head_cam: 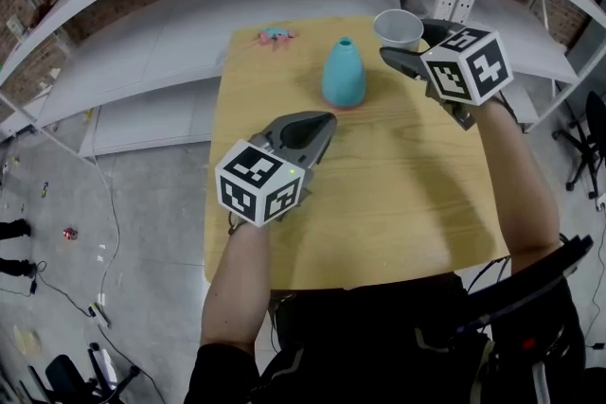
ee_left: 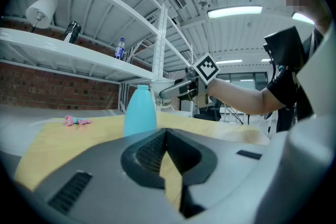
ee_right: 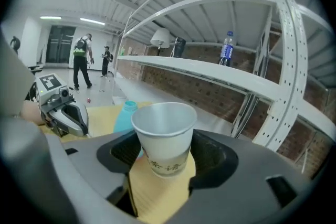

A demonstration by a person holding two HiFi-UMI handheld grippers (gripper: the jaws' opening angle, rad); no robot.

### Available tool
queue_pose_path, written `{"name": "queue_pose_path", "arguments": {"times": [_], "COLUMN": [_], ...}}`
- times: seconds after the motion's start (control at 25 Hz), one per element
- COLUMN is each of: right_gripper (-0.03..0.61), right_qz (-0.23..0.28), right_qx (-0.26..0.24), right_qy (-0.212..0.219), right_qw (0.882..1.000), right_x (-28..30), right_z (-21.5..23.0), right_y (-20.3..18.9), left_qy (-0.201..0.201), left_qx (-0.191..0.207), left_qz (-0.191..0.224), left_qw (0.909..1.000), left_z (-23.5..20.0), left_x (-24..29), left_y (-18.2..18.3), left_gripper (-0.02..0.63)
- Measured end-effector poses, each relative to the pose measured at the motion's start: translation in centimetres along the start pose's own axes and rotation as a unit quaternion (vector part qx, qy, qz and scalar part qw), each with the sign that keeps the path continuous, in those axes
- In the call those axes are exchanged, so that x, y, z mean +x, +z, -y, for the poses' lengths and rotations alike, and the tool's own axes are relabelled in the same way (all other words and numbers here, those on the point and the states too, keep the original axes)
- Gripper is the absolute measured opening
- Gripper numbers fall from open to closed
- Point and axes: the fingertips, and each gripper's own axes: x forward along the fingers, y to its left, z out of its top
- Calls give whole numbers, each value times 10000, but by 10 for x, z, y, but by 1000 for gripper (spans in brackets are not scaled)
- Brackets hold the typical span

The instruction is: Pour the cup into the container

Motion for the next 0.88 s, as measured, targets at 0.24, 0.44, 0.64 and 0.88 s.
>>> {"name": "queue_pose_path", "arguments": {"times": [0.24, 0.44, 0.64, 0.88], "right_gripper": [295, 296, 296, 296], "right_qz": [120, 212, 273, 445], "right_qx": [689, 1244, 1734, 1963], "right_qy": [-110, -285, -320, -389], "right_qw": [9975, 9916, 9840, 9788], "right_x": [-10, -17, -17, -15], "right_z": [17, 36, 48, 52], "right_y": [-38, -72, -100, -112], "left_qy": [-3, 34, 70, 120], "left_qx": [8, -16, -23, -37], "left_qz": [-12, -26, -33, -41], "left_qw": [10000, 10000, 10000, 9999], "left_z": [0, -2, -3, -5], "left_x": [-2, -2, 0, 2], "left_y": [0, 0, 1, 1], "left_gripper": [-2, -2, -2, -2]}}
